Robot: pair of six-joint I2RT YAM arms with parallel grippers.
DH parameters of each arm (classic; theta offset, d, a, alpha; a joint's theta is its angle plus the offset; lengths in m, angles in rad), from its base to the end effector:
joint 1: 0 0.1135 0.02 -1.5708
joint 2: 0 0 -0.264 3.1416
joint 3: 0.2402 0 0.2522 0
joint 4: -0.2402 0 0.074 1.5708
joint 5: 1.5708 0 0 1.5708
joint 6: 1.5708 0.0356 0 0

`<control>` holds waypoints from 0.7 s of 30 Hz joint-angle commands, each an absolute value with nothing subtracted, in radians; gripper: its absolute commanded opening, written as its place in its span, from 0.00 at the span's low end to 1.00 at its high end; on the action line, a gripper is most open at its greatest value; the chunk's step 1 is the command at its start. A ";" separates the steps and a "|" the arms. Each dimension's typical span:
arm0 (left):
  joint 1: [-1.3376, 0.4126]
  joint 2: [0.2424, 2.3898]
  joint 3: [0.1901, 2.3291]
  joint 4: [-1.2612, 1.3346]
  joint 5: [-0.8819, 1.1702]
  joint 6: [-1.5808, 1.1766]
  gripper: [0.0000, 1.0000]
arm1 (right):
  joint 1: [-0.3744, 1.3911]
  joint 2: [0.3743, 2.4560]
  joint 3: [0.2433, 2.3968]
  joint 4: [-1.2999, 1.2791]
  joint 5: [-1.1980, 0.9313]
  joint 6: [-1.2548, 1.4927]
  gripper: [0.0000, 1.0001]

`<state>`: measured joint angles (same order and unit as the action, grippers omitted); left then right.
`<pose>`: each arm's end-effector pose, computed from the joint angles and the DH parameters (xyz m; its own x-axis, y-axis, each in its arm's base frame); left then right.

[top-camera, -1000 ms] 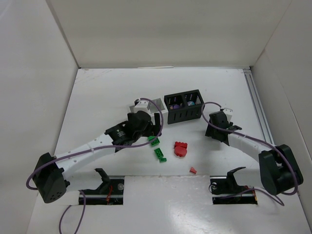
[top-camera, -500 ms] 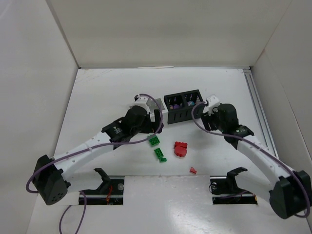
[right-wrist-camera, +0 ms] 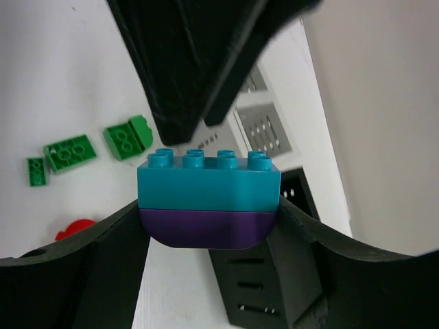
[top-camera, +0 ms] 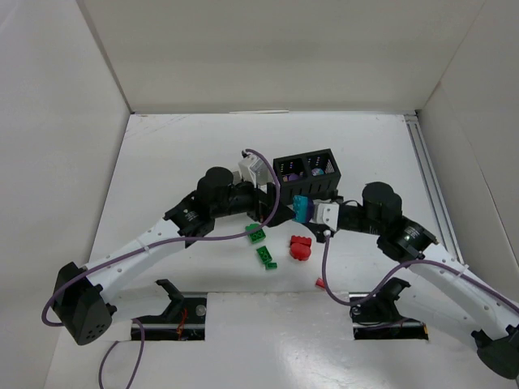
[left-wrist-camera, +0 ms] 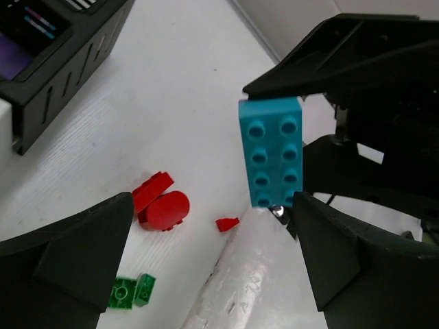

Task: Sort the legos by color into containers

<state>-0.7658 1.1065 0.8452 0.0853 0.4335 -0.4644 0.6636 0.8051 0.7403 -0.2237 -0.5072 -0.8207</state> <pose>0.1760 -0.1900 0.3256 -0.5281 -0.0561 -0.8473 0.7724 0.3829 -0.5067 0.1360 0.1283 0.3179 0.5095 -0.4134 -0.7546 -0.7811 0.1457 -0.6072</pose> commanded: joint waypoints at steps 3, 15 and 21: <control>-0.778 1.095 0.862 0.222 0.549 -0.474 1.00 | 0.706 0.830 0.825 -0.155 -0.627 -0.893 0.33; -0.813 1.106 0.881 0.193 0.460 -0.474 0.65 | 0.735 0.902 0.879 -0.137 -0.566 -0.864 0.31; -0.813 1.129 0.890 0.193 0.460 -0.474 0.36 | 0.735 0.920 0.879 -0.127 -0.571 -0.854 0.31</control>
